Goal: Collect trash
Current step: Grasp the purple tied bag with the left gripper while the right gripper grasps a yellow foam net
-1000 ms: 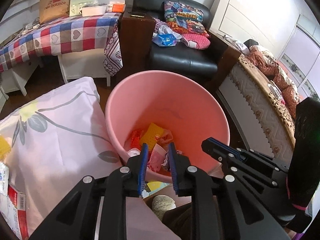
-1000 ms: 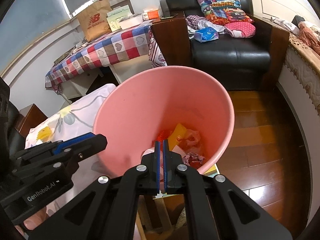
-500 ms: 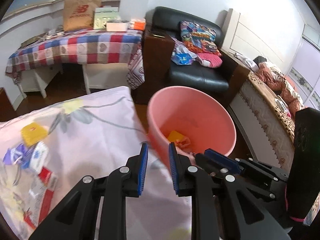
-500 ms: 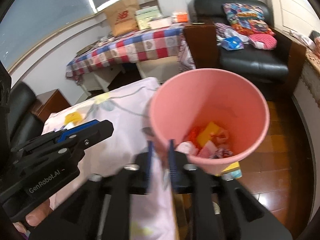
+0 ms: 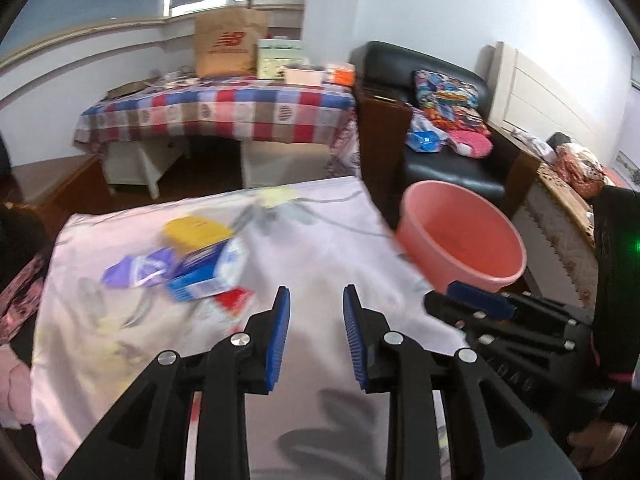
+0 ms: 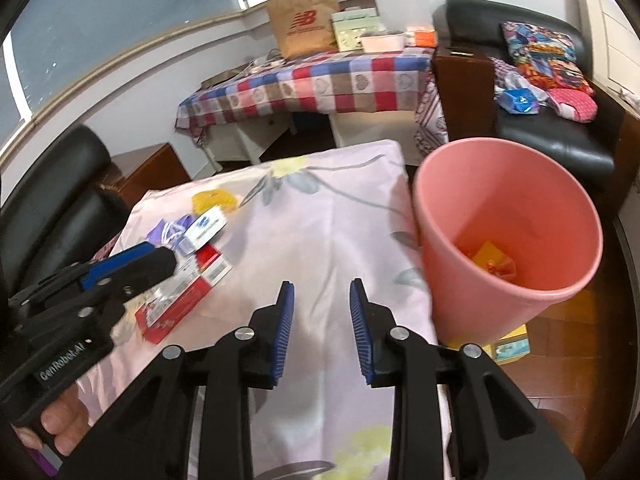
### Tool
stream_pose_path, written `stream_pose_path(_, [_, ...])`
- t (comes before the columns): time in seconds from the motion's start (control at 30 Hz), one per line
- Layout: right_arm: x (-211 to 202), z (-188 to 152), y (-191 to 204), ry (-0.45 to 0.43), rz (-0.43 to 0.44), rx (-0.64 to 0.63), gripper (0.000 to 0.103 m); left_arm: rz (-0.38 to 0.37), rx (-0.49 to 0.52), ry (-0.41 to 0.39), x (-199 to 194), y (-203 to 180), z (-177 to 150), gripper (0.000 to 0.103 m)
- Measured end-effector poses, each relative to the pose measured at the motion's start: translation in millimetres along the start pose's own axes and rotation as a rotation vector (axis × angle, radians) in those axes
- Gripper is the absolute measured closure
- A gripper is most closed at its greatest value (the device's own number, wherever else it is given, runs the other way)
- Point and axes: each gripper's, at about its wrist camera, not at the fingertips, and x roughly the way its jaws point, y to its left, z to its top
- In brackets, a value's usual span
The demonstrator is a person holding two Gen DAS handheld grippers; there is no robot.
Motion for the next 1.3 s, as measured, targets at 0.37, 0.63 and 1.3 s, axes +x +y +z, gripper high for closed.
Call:
stream_pose_path(0.37, [25.5,2.9,41.3,0.052,0.068,-0.063,0.074,0.155,-0.114,0.034,-5.7,110.3,-21.4,0.075])
stream_pose_path(0.63, [54.6,30.8,74.7,0.092,0.149,-0.138,0.074,0.14,-0.105,0.084,24.0,185.9,-1.7,0.068])
stream_pose_path(1.3, [128.1,102.6,113.2,0.221,0.259,-0.266,0.068,-0.047,0.226,0.239,123.5,211.8,37.6,0.06])
